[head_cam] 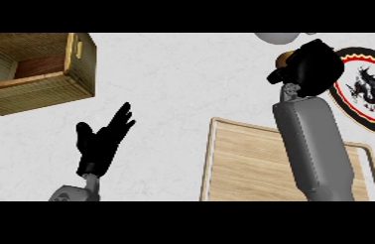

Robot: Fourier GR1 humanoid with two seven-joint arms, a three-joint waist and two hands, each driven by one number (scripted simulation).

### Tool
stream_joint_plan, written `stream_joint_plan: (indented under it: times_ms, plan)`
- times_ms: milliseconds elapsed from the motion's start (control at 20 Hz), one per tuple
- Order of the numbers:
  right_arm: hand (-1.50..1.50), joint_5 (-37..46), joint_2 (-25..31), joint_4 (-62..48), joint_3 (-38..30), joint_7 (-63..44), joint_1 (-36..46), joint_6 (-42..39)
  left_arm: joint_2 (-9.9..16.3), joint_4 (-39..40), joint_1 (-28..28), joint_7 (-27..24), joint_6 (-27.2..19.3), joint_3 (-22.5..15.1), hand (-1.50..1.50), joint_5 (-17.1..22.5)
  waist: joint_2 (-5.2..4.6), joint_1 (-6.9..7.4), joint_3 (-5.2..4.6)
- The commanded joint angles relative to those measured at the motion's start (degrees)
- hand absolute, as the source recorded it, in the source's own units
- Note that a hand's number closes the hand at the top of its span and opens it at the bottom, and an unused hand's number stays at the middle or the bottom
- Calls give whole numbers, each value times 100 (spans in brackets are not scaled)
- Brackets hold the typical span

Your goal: Pick the pear from the tray and place it in the plate

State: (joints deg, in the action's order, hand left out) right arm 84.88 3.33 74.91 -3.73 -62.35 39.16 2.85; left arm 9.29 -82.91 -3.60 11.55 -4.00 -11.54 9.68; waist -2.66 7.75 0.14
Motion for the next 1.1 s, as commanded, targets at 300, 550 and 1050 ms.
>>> stream_joint_plan:
  times_ms: [300, 550, 1050]
  plan:
    - [150, 1272, 141, -916, -1090, -1180, 1010, 2227, -31, 77, -1, 160, -120, 22, 0, -49, 0, -130, 1]
    - [150, 1455, 160, -1056, -1673, -1014, 1022, 3327, -134, -31, 98, 150, -181, -10, 0, -29, 44, -232, 11]
    - [150, 2252, 696, -2183, -2914, -595, 617, 5029, 26, 155, 211, 18, -106, 254, 0, 48, 76, -435, -1]
